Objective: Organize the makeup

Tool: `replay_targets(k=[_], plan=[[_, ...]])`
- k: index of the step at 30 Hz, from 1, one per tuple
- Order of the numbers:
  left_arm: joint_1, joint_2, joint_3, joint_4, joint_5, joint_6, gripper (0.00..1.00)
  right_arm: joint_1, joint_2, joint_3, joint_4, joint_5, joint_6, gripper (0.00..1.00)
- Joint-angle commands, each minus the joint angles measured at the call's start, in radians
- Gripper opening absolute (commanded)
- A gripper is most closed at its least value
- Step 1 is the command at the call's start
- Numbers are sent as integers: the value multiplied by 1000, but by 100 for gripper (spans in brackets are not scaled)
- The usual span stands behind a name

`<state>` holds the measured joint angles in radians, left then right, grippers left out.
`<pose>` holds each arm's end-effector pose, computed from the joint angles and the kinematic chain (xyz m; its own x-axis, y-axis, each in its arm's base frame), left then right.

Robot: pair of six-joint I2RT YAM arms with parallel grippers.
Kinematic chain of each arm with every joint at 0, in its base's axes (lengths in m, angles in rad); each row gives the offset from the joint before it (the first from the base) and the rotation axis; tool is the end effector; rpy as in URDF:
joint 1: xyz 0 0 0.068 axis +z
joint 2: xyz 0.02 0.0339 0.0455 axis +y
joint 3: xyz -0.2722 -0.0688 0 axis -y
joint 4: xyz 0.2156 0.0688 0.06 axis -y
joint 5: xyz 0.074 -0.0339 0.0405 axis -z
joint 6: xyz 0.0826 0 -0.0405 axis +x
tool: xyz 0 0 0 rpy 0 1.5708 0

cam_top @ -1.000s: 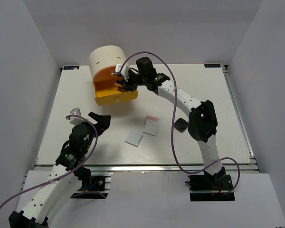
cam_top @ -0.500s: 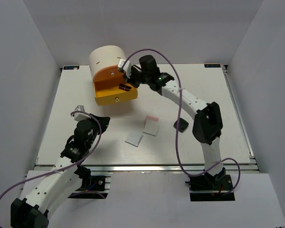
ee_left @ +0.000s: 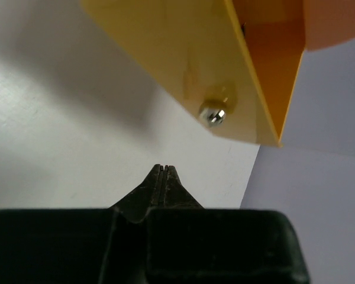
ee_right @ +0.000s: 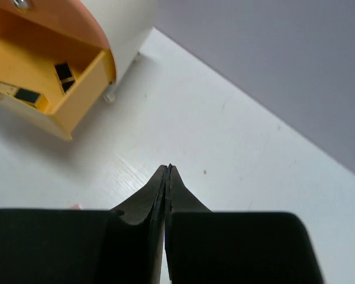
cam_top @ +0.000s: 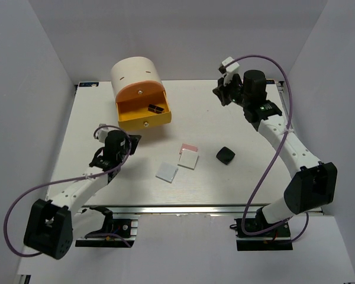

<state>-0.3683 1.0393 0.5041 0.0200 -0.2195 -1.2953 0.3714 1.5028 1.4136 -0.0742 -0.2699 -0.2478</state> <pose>0.2235 -0.0670 0.2136 -0.2931 -0.8936 -0.3400 -0.3948 0.4370 -0.8082 0.3397 0.1559 0.4006 -0.0010 -0.2541 -0.9672 -0.6139 0.7636 -0.2000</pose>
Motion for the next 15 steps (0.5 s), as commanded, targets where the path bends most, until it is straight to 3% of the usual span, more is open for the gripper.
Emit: replay_targets(k=[1,6,15], plan=[[34,89,121,37,19,-53,0,-34,-49,-74,33,-5,61,0],[58,250,298,-28,-26,-44,0,-75,-96,-137,60,-14,96,0],[132,412,424,-28,34,-76,0,-109,-105,-151,63,-26,122,0]])
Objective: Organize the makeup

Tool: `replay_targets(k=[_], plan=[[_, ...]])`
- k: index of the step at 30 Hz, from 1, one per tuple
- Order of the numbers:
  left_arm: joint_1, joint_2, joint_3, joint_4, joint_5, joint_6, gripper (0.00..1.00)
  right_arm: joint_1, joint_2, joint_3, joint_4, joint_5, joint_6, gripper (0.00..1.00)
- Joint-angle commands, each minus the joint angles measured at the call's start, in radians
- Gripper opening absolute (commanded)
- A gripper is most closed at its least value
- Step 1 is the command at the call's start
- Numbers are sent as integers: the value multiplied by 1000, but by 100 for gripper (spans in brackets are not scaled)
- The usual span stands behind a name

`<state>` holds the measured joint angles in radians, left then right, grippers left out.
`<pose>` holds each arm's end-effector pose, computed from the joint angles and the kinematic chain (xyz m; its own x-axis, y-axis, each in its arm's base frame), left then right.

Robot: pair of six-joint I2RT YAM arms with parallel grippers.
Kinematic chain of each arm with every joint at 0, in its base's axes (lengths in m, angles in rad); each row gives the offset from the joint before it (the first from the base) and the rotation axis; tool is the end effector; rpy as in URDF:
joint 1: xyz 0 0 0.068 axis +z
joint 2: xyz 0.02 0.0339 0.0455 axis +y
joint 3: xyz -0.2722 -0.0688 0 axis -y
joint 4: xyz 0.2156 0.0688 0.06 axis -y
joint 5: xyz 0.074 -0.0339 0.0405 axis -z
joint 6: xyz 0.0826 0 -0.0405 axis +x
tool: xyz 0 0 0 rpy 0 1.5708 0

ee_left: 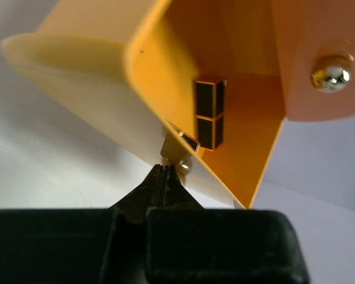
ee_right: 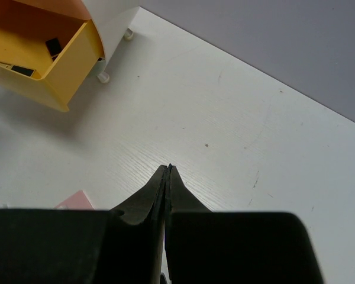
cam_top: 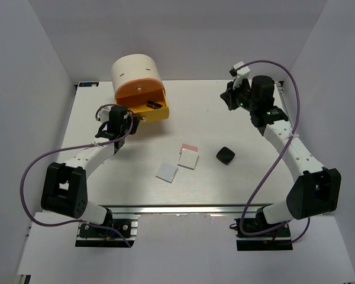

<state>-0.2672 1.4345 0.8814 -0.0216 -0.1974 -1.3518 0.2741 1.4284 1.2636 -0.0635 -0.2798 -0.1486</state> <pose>0.3207 -0.0710 0.2367 -0.2116 -0.9344 -0.2864 -0.4900 0.3550 -0.7961 0.3339 0.1176 0.3720 -0.1386 -0.1868 -0.9726 -0.5456 0.8340 -0.0824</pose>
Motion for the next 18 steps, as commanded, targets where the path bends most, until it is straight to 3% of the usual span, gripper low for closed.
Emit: replay_targets(k=[1,18], plan=[[36,33,60,14,18,-21,0,-15,-32,-3,53,-18,23,0],[88,153,128,143,153,-38,0,-41,-39,-38,86,-25,29,0]])
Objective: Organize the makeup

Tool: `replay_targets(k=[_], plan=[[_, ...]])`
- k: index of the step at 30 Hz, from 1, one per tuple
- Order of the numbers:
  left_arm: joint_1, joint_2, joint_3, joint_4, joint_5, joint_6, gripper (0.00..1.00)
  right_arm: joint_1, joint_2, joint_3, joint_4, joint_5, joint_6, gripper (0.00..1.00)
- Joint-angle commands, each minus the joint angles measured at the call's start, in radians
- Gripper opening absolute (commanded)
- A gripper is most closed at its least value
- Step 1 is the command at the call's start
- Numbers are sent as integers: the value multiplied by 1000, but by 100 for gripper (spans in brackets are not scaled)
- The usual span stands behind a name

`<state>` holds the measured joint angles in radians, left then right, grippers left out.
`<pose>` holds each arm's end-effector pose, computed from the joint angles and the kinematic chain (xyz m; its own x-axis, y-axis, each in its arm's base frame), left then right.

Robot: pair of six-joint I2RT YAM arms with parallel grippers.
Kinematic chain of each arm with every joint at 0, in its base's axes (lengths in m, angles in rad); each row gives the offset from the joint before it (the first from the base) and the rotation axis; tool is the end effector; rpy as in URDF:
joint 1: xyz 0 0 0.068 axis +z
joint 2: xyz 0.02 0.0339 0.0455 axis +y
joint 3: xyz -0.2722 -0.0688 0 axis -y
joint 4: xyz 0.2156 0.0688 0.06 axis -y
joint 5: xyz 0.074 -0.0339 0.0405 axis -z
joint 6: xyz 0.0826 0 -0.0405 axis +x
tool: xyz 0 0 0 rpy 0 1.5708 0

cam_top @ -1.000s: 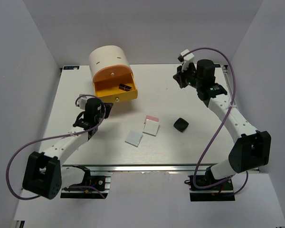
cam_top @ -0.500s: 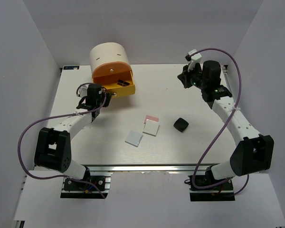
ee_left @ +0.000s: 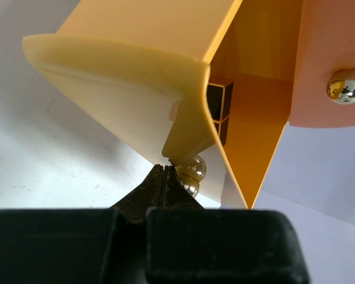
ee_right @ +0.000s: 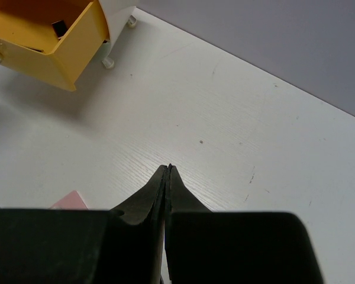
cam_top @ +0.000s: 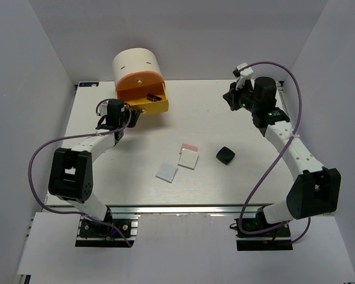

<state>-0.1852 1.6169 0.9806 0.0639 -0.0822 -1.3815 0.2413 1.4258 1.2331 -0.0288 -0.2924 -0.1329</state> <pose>0.3679 -0.0620 0.2209 -0.2138 -0.9558 -0.2019 -0.5011 0.2847 -0.8172 0.3372 0.1075 0.3668 -0.1449 -0.1663 -0.9754 -0.5257 0.8481 -0.0665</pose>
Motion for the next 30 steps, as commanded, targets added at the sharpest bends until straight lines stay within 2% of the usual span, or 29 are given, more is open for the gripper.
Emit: replay_targets(k=[1,8,13,20,24,25,26,29,30], plan=[[4,-35,23,48,36,-10,0,-11,-36,-9,53,-11,16,0],[4,-114,-8,-108,-34,2,0,-14,-33,-15,61,-16,26,0],[4,-66,32,-173,14,18,0,-13,-24,-7,64,-21,29,0],[4,9,85,-208,73,25,0,-14,-21,-6,75,-14,29,0],[4,55,98,-112,73,9,0,-14,-16,-3,76,-13,30,0],[4,67,98,-87,79,-16,6,-16,-15,-4,76,-13,29,0],[4,81,96,-3,81,-24,22,-16,-13,-3,78,-13,27,0],[4,142,122,80,145,-45,50,-17,-11,2,76,-14,26,0],[3,153,138,83,154,-44,53,-19,-11,2,76,-13,24,0]])
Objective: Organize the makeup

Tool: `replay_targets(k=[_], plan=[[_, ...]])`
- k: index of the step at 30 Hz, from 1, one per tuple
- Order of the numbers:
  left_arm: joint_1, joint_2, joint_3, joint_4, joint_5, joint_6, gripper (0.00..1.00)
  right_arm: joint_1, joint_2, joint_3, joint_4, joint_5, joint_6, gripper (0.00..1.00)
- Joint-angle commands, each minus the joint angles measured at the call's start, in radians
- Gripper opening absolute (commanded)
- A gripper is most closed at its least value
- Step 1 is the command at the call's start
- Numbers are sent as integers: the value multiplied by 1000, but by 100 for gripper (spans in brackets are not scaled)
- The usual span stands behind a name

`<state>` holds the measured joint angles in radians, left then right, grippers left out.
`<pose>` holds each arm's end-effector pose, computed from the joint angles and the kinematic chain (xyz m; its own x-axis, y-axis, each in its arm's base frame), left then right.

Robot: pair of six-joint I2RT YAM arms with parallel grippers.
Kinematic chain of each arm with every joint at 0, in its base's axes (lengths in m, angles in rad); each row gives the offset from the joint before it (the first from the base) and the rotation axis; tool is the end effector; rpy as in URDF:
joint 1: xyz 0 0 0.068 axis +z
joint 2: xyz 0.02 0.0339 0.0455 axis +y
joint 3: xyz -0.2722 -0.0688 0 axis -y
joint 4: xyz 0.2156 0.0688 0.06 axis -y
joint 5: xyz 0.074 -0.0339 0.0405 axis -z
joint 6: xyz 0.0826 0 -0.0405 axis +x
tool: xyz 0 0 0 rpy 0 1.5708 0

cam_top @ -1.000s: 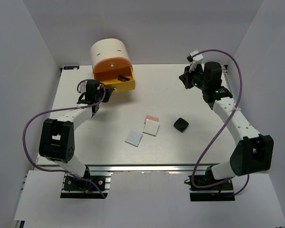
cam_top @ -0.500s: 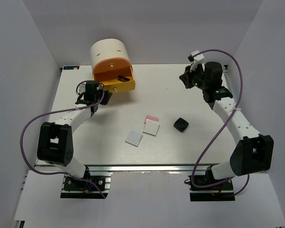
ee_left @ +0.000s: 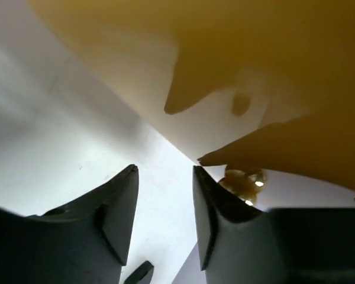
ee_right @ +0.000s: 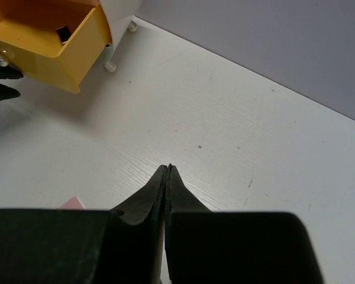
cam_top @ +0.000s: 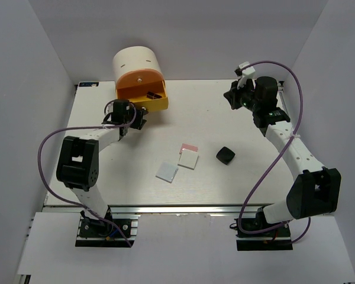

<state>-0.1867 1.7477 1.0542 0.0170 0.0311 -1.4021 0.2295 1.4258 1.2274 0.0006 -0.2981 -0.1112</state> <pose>0.3868 -0.0757 0.1918 -0.3097 -0.9443 -0.1117 -0.5713 0.2787 -0.7720 0.3390 0.1041 0.3691 -0.1349 -0.1405 -0.9808 -0.5160 0.8550 -0.0514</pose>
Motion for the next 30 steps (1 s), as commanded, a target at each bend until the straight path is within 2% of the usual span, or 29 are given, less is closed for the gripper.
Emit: replay_targets(k=[1,5,7,8,9,10,11,12,16,20,23,29,30], plan=[[3,35,85,133,38,-21,56,-9,-11,7,45,-7,1,0],[1,27,99,149,24,-14,68,-12,-19,-8,44,-15,4,0],[3,29,95,165,18,-14,67,-13,-19,-17,44,-19,10,0],[3,29,92,172,21,-17,64,-13,-19,-19,45,-21,11,0],[4,32,89,181,24,-32,38,-12,-19,-20,45,-24,13,0],[4,36,78,198,35,-41,19,-12,-18,-23,45,-26,13,0],[4,36,70,210,36,-49,7,-12,-18,-23,45,-27,13,0],[3,35,66,218,39,-54,0,-13,-18,-25,45,-32,13,0],[-2,27,32,238,44,-60,2,-13,-1,-32,44,-70,8,0],[6,59,53,247,46,-71,22,-12,36,-2,27,-84,34,0],[6,101,127,216,30,-52,28,-13,44,3,29,-85,39,0],[12,141,230,158,-2,-29,32,-13,24,-25,33,-75,31,0],[13,141,243,150,-11,-26,25,-13,22,-29,35,-75,30,0]])
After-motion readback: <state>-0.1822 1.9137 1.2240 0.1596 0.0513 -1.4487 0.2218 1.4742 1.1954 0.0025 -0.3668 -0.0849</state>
